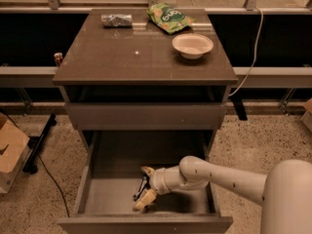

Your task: Pick rxbar blueberry from middle drawer and place on counter

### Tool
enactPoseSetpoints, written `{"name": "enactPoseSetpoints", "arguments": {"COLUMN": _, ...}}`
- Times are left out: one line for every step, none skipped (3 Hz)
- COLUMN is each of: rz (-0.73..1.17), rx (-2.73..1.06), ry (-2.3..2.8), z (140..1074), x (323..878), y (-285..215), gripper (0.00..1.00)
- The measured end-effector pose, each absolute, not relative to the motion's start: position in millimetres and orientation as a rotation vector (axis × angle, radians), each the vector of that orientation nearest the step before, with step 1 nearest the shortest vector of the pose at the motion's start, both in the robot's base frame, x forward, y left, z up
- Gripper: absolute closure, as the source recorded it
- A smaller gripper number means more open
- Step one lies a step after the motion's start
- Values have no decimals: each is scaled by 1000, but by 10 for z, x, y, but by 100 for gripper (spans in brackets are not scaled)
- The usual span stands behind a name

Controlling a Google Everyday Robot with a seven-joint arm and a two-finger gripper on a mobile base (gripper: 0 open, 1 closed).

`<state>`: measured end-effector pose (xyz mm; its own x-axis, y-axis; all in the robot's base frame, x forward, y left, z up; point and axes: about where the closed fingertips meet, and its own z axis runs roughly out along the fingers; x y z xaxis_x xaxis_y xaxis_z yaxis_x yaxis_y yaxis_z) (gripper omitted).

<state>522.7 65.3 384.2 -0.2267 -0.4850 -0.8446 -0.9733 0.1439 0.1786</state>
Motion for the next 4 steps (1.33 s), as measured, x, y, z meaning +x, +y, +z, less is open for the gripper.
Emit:
{"name": "enactPoseSetpoints", "arguments": {"rz": 1004, "rx": -1344, "ry": 1828, "z": 3691, "x": 5213, "y": 565, "gripper": 0}}
{"name": "enactPoseSetpoints", "arguments": {"rz": 1007, "rx": -1288, "ry": 1861, "z": 3592, "x": 5166, "y": 451, "gripper": 18}}
{"name": "enactPoseSetpoints", "arguments": {"rz": 1008, "rx": -1243, "ry": 1882, "z": 3541, "x": 5108, "y": 373, "gripper": 42}}
{"name": "enactPoseSetpoints", "arguments": {"rz": 1008, "rx": -1243, "ry": 1882, "z": 3549, "x": 5108, "y": 373, "gripper": 66}}
